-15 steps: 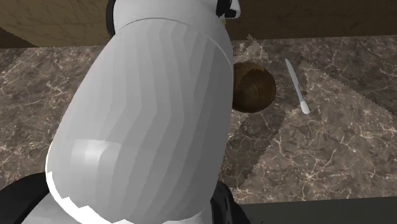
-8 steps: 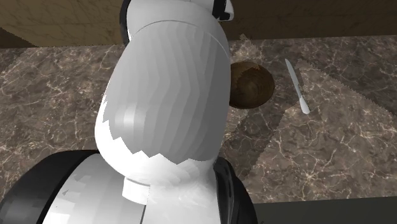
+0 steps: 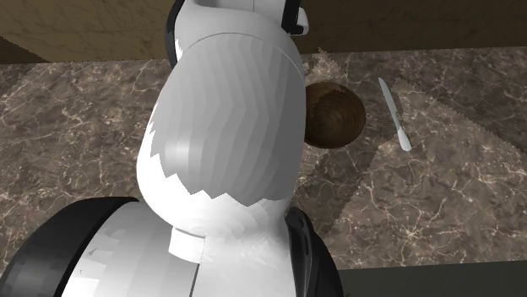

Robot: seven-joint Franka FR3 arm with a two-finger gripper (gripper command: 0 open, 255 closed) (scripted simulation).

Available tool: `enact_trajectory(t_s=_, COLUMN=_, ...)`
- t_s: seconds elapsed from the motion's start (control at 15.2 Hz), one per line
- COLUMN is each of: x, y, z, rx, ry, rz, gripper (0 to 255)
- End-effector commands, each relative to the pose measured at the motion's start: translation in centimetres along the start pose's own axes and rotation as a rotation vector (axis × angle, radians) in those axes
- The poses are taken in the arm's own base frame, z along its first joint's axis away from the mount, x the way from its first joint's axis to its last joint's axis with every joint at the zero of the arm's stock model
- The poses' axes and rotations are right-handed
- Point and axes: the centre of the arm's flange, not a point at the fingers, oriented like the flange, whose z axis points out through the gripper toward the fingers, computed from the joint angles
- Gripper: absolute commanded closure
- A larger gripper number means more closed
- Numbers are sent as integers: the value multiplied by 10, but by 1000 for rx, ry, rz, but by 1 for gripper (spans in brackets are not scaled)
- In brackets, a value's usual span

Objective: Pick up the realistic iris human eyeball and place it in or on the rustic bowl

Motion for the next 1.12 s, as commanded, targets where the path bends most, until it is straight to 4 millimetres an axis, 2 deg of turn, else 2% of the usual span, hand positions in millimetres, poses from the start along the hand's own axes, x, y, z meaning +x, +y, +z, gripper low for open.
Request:
enact_trajectory(t_s=0.0, x=0, y=0, z=0, rx=0, ry=0, rz=0, gripper=0)
enact_trajectory(t_s=0.07, x=0, y=0, z=0, rx=0, ry=0, rz=0, gripper=0)
enact_trajectory(t_s=0.13, x=0, y=0, z=0, rx=0, ry=0, rz=0, gripper=255)
enact_trajectory(t_s=0.73, x=0, y=0, z=0, rx=0, ry=0, rz=0, gripper=255)
enact_trajectory(t_s=1.06, x=-2, y=0, z=-26, rx=0, ry=0, rz=0, gripper=255)
